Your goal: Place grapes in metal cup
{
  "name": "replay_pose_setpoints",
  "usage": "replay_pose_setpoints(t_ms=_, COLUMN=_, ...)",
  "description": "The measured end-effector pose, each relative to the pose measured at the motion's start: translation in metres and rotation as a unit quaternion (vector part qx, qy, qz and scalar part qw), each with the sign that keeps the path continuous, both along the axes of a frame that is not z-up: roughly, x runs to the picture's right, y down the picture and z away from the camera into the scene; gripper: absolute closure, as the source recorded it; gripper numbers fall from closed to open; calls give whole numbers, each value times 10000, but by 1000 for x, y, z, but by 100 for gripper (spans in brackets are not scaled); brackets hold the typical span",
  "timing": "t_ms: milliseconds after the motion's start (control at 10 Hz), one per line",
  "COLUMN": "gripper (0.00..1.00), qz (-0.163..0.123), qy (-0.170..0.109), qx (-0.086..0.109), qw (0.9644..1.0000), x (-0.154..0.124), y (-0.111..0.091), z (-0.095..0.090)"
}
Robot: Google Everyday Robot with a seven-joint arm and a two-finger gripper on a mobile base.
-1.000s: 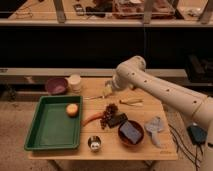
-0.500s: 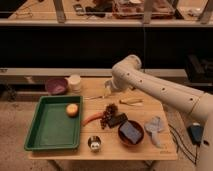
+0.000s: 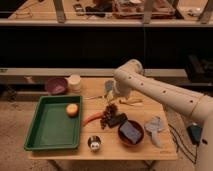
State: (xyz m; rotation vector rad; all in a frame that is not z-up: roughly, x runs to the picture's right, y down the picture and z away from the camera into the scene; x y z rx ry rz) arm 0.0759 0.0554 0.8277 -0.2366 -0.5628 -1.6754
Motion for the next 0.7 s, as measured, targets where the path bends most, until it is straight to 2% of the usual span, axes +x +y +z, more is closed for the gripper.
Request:
replay_pose_setpoints(t_ms=100, gripper=33, qz=115, qy=-201, qx=-135, qw=9996, x=-4, y=6, z=6)
replay_pose_setpoints(t_ms=200, gripper=33, qz=180, qy=-277, qx=-221, qw=9992, x=-6, y=9, z=8)
replay_pose_setpoints(t_ms=600, gripper=33, qz=195, qy=-174, qx=-645, qw=9976, x=-19, y=33, z=21)
replay_pose_setpoints(t_ms=700, gripper=33, qz=281, qy=-217, qx=-775, qw=9964, x=-21, y=43, z=26)
